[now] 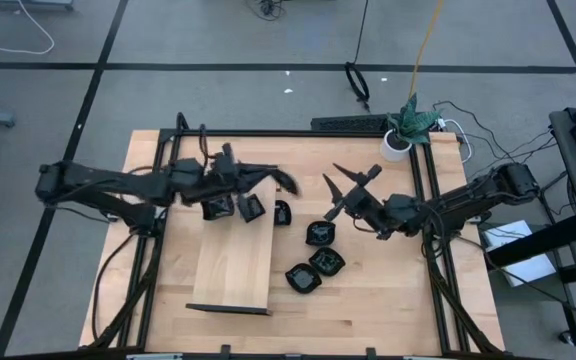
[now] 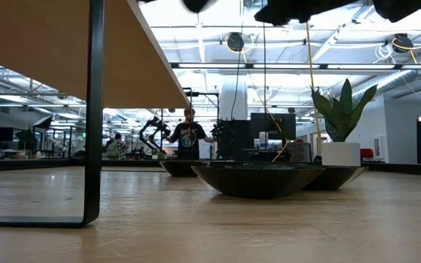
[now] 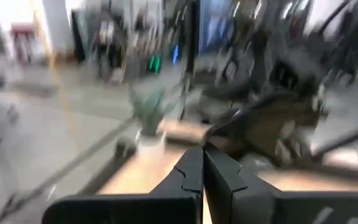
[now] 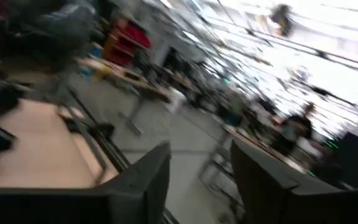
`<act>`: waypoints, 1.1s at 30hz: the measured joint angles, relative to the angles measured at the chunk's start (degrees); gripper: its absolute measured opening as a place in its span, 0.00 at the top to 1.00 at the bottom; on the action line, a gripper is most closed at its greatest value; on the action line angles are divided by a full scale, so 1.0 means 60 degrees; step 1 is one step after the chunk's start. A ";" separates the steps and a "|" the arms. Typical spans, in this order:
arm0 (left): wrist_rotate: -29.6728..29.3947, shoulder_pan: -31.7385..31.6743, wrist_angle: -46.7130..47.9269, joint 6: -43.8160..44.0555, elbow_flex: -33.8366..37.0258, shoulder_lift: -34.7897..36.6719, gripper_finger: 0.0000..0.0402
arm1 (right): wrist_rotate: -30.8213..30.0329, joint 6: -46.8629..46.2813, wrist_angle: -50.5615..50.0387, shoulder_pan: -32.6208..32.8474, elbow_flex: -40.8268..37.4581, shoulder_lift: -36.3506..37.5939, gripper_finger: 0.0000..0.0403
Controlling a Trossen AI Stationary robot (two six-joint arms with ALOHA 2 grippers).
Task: Pick & Place Mini shaped plates
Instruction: Put the leaf shaped plate on the shelf
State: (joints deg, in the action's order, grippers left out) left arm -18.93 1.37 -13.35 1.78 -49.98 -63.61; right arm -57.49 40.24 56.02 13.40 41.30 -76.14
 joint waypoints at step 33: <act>0.2476 0.3720 1.3557 0.6527 -0.5183 -0.3654 0.96 | -0.0380 -0.2113 -0.2318 0.0162 0.0000 0.0007 0.52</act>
State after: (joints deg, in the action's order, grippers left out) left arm -4.07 23.69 67.99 40.94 -81.08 -85.54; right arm -59.77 27.56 42.12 14.37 41.30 -76.09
